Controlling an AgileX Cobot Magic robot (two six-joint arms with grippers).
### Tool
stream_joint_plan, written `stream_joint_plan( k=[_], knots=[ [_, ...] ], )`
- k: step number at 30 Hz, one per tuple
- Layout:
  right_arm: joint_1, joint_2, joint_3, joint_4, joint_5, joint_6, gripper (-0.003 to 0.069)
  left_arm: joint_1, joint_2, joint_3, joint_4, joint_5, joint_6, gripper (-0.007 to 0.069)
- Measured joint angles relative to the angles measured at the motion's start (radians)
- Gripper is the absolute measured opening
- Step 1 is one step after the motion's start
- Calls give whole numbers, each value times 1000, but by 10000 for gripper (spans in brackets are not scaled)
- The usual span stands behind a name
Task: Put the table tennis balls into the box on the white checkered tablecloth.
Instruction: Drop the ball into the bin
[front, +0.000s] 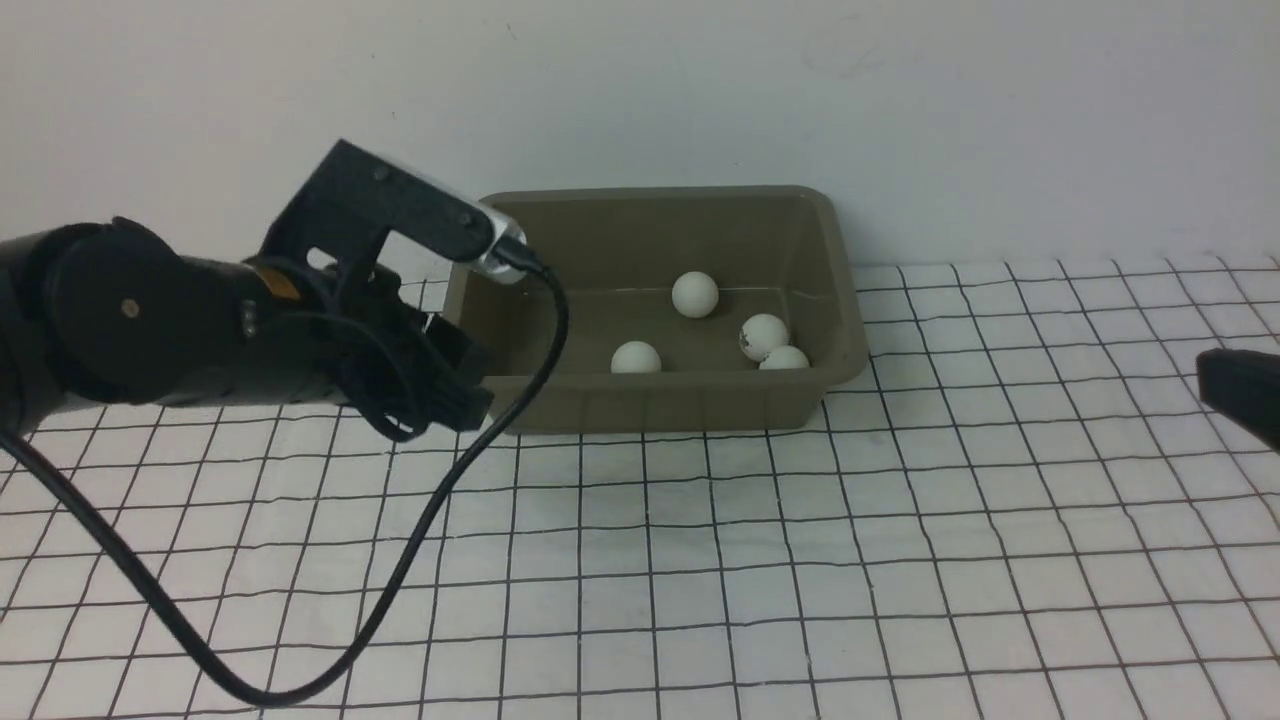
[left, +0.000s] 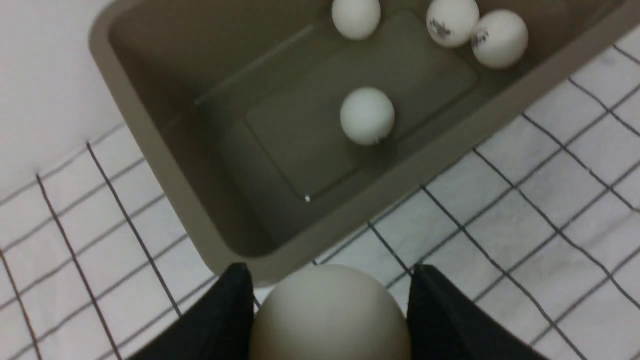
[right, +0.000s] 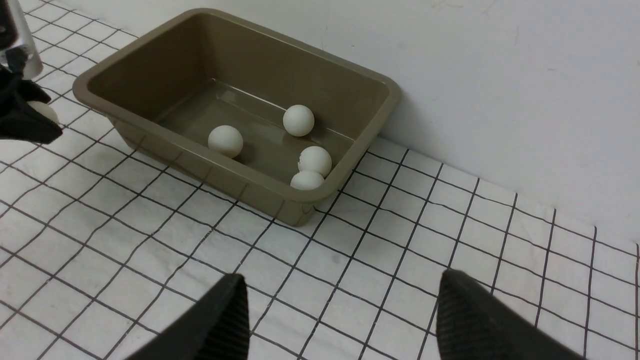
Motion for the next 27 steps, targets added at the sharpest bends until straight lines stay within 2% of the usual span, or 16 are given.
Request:
stream_joint_plan(
  k=[6, 13, 22, 24, 27],
  knots=[
    [0, 0, 0, 20, 5, -5, 461, 0, 145, -118, -43, -66, 84, 352],
    [0, 0, 0, 22, 5, -6, 461, 0, 415, -324, -43, -132, 95, 352],
    [0, 0, 0, 22, 4, -19, 461, 0, 582, -459, -36, -76, 153, 354],
    [0, 0, 0, 22, 4, -22, 461, 0, 593, -473, -47, -46, 160, 379],
    [0, 0, 0, 22, 4, -25, 461, 0, 581, -501, -90, -4, 144, 462]
  ],
)
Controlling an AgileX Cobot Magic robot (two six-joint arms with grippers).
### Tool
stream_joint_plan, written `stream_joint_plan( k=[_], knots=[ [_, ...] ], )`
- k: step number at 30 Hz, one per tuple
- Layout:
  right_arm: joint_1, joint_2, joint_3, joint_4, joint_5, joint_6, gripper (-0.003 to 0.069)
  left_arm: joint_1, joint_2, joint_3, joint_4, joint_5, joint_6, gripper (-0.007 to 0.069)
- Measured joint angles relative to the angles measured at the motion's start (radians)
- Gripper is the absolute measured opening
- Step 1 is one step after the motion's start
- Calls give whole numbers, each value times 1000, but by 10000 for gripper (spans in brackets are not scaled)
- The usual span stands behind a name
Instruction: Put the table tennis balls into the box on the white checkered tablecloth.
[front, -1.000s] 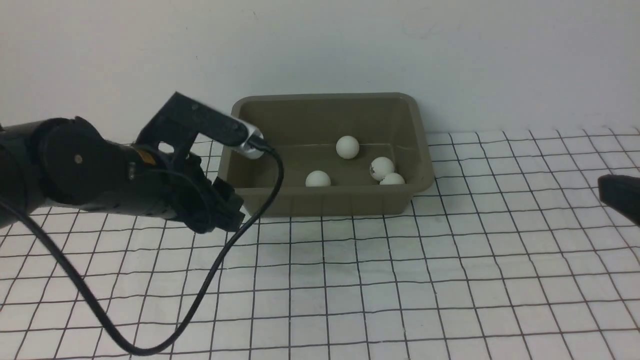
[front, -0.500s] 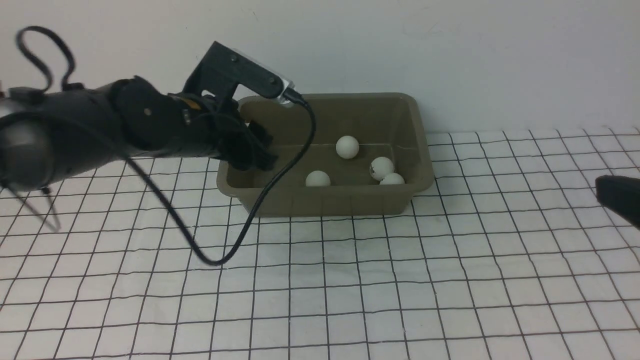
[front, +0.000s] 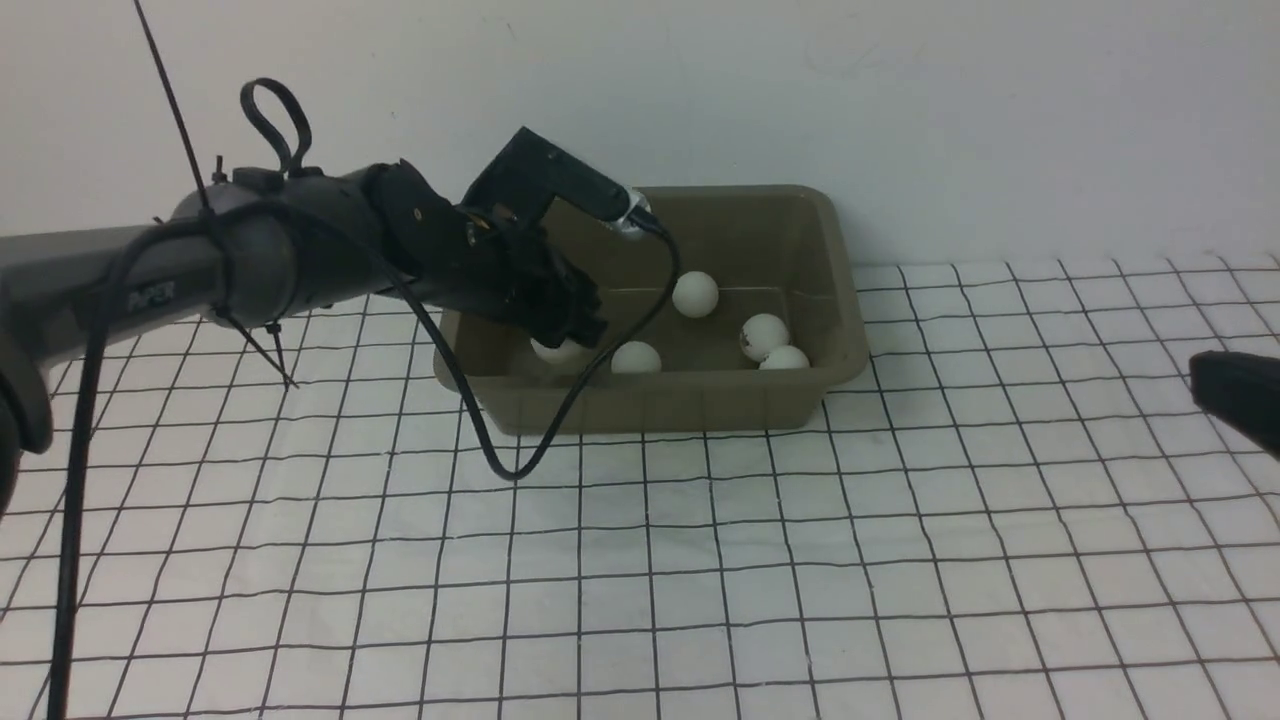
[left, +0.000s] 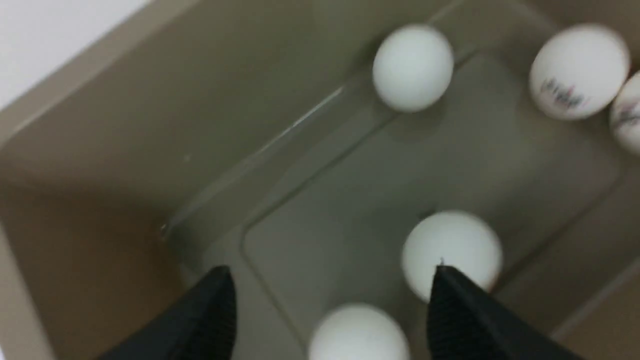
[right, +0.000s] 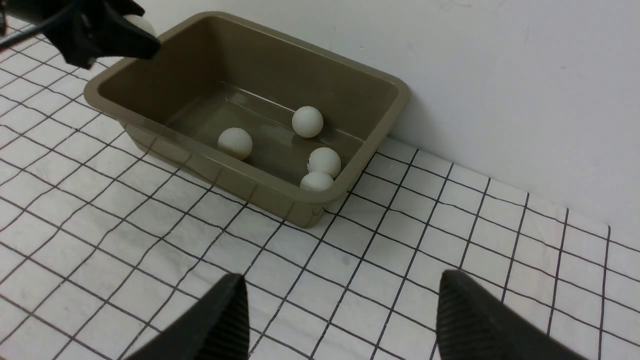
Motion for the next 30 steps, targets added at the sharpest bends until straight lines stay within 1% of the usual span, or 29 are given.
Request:
stream_joint_plan(
  k=[2, 4, 9, 14, 18, 20, 23, 25, 28, 30],
  knots=[
    [0, 0, 0, 0, -2, 0, 461, 4, -35, -9, -10, 65, -36, 471],
    [0, 0, 0, 1, -3, 0, 461, 7, -76, -11, -2, 136, -54, 461],
    [0, 0, 0, 11, -4, 0, 461, 21, -220, -11, 59, 336, -105, 400],
    [0, 0, 0, 26, -4, -4, 461, 27, -435, -11, 139, 524, -176, 333],
    [0, 0, 0, 27, -4, -5, 461, 27, -560, -15, 165, 654, -197, 320],
    [0, 0, 0, 28, -4, -5, 461, 27, -593, -16, 192, 729, -233, 320],
    [0, 0, 0, 39, -4, -11, 461, 27, -624, -16, 313, 857, -351, 320],
    [0, 0, 0, 56, -4, -27, 461, 27, -628, -16, 477, 945, -484, 320],
    [0, -1, 0, 84, -4, -46, 461, 27, -632, -6, 557, 953, -546, 320],
    [0, -8, 0, 91, -2, -63, 461, 27, -634, 10, 572, 958, -568, 320]
  ],
)
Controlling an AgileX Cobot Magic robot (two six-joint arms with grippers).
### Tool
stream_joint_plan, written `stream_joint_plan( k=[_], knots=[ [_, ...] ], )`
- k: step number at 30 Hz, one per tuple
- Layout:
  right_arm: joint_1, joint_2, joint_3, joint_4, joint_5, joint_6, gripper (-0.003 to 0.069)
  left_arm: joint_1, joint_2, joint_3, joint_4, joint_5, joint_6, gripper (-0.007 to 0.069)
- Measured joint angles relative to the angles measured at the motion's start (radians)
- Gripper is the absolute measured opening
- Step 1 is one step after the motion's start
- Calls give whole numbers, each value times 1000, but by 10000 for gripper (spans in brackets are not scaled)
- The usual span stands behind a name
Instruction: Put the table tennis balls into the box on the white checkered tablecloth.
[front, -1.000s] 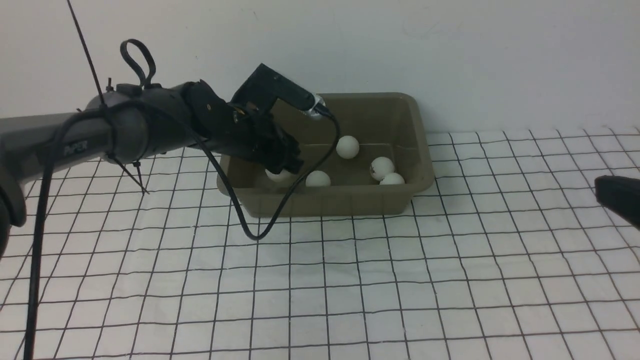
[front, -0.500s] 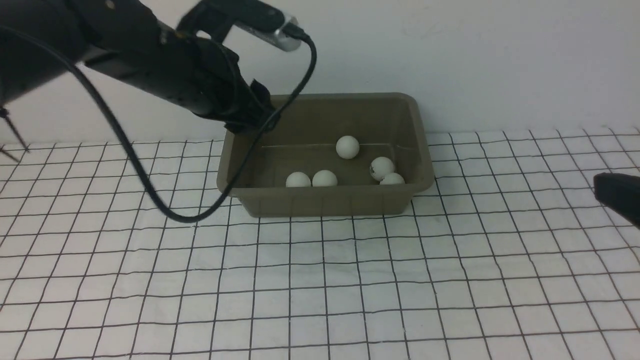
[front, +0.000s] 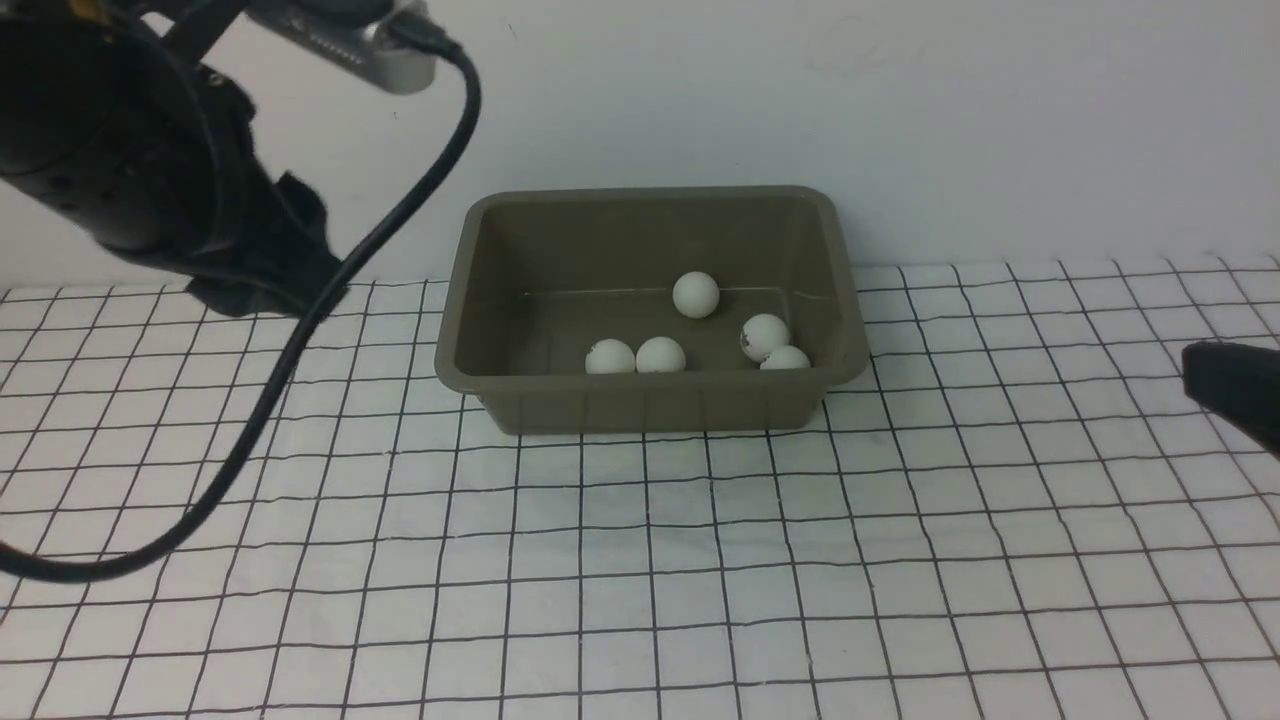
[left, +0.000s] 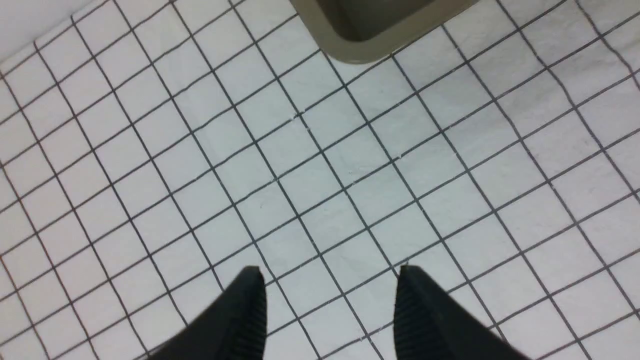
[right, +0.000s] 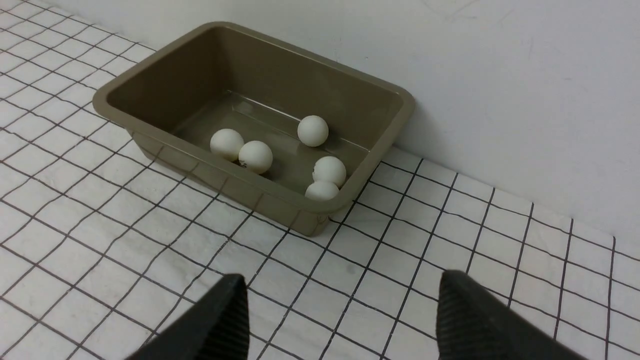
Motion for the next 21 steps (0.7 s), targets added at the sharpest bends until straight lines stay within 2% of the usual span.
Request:
stream_joint_plan(
  k=[6, 13, 16, 21],
  knots=[
    [0, -97, 0, -66, 21, 38, 461, 0, -13, 21, -1, -31, -13, 320],
    [0, -274, 4, -208, 92, 200, 461, 0, -16, 21, -13, -125, -14, 320],
    [0, -307, 61, -253, 92, 250, 461, 0, -16, 21, -21, -153, -12, 320],
    [0, -357, 220, -274, 40, 249, 461, 0, -16, 21, -28, -153, 6, 320]
  ],
)
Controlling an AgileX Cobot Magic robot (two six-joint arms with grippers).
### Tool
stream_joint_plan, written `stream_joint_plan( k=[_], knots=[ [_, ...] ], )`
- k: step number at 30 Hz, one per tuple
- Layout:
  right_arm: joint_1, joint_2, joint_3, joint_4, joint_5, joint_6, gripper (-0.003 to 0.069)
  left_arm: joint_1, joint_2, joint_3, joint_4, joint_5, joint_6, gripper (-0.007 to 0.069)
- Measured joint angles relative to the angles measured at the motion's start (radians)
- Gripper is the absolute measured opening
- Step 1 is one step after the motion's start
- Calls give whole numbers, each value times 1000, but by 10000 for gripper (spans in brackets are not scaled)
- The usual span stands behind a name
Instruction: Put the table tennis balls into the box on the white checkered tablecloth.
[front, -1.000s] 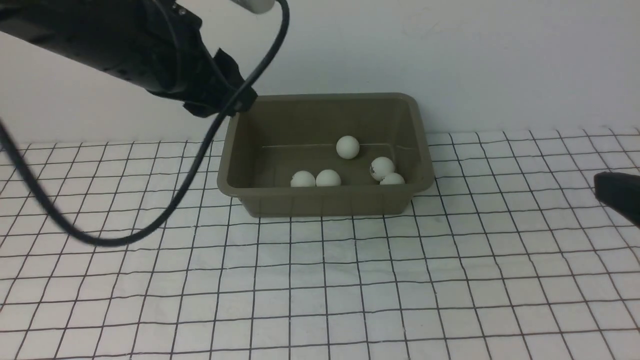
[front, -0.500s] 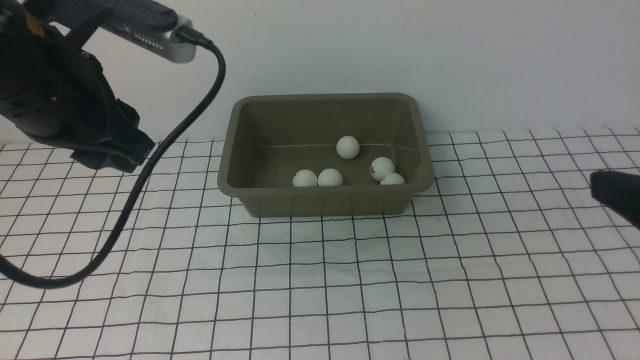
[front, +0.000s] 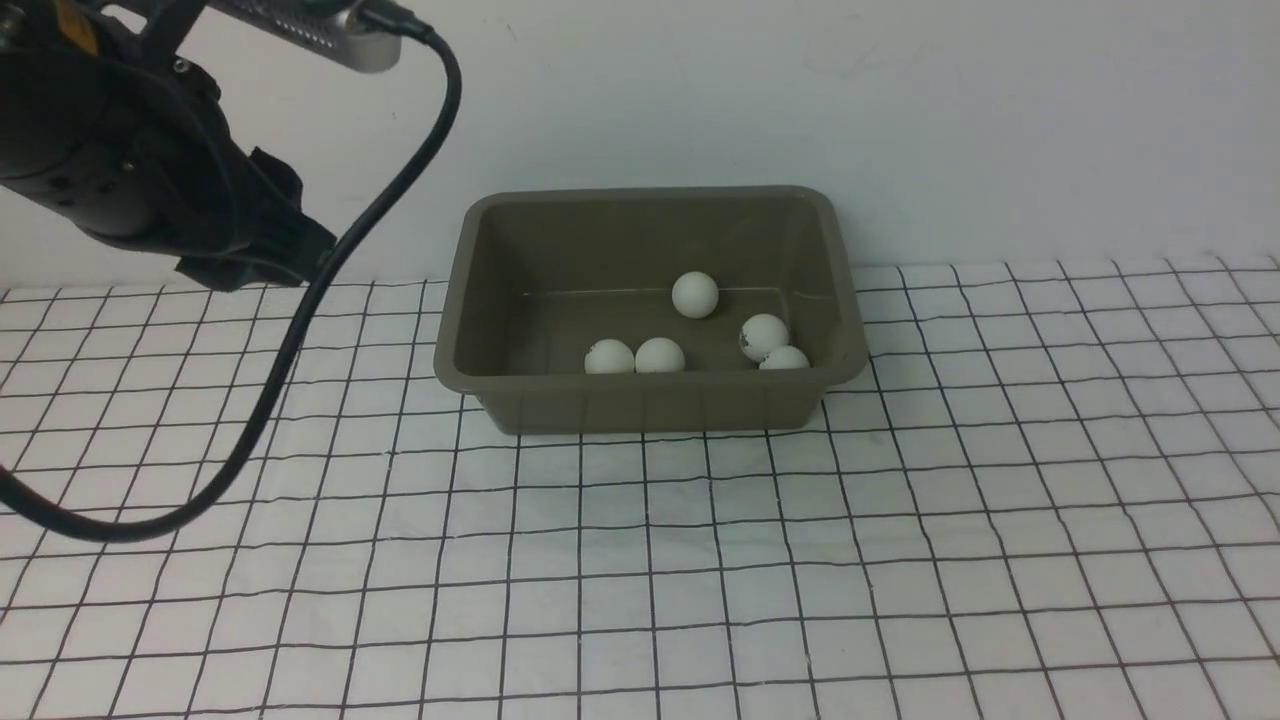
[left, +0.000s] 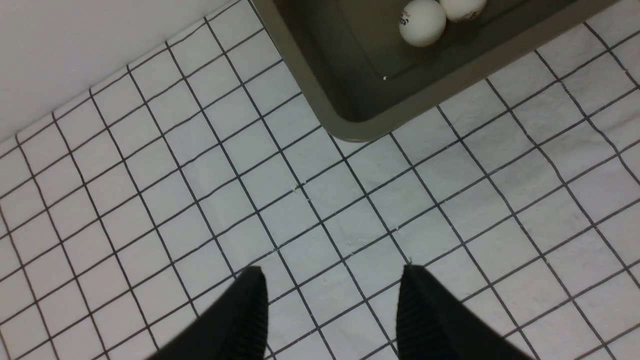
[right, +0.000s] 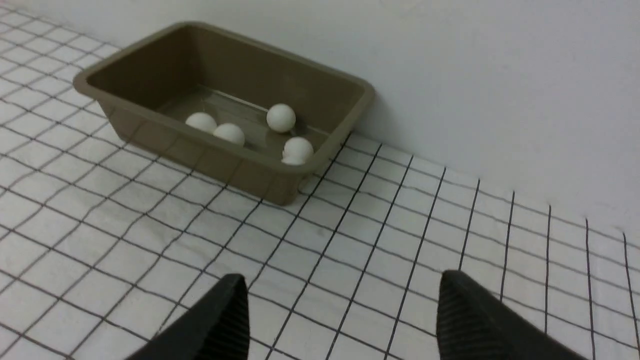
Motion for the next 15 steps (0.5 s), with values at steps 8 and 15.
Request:
stream_joint_plan(
  k=[8, 15],
  knots=[
    [0, -51, 122, 0, -84, 0, 461, 0, 0, 0, -1, -18, 12, 320],
    [0, -143, 195, -15, -138, -2, 461, 0, 0, 0, -1, -33, 15, 320]
  ],
)
